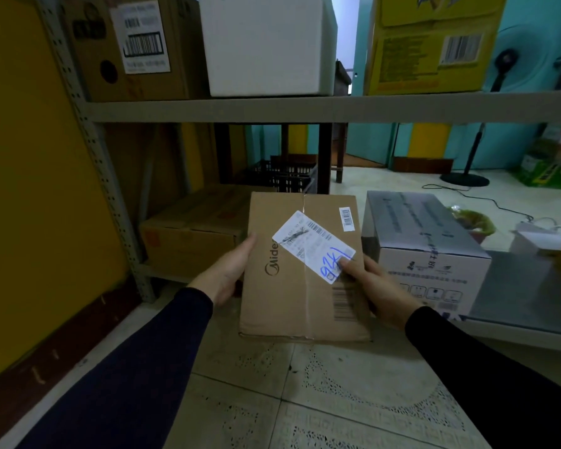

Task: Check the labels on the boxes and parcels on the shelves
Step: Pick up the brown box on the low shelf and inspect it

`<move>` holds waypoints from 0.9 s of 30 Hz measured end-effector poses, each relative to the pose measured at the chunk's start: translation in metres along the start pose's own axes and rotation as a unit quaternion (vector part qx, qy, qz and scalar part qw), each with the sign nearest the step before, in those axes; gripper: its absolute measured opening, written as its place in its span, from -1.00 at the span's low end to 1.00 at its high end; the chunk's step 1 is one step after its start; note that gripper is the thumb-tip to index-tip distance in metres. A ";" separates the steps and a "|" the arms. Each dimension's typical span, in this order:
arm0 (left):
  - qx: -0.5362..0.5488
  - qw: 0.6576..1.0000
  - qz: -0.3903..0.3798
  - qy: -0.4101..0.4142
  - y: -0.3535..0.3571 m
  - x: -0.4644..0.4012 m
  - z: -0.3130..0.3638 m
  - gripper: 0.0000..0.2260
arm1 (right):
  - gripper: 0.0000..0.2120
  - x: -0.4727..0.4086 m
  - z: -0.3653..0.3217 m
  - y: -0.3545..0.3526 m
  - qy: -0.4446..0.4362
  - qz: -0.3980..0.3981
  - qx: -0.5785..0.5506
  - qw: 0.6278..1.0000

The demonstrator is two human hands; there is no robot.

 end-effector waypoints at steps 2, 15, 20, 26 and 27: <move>0.019 1.000 0.015 0.005 -0.002 -0.003 0.000 -0.57 | -0.67 0.000 0.000 -0.001 -0.014 -0.009 0.022 1.000; 0.126 0.989 -0.045 -0.058 -0.007 0.004 0.006 -0.48 | -0.31 -0.003 0.009 -0.016 0.056 -0.055 -0.042 0.996; 0.107 0.991 -0.073 -0.010 -0.011 0.012 -0.003 -0.70 | -0.05 -0.008 0.017 -0.017 0.130 -0.023 -0.026 0.991; 0.093 0.993 -0.069 0.009 -0.011 0.010 -0.001 -0.55 | -0.40 -0.007 0.018 -0.012 0.119 -0.011 0.032 0.992; 0.088 0.994 -0.064 0.011 -0.012 0.009 -0.001 -0.58 | -0.44 -0.008 0.017 -0.012 0.118 -0.012 0.031 0.992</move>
Point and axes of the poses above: each hand's wrist, its own x-axis away from the middle knuckle, its own y-axis out of the palm, z = x × y, the point moved 8 cm from there along -x, towards the middle knuckle
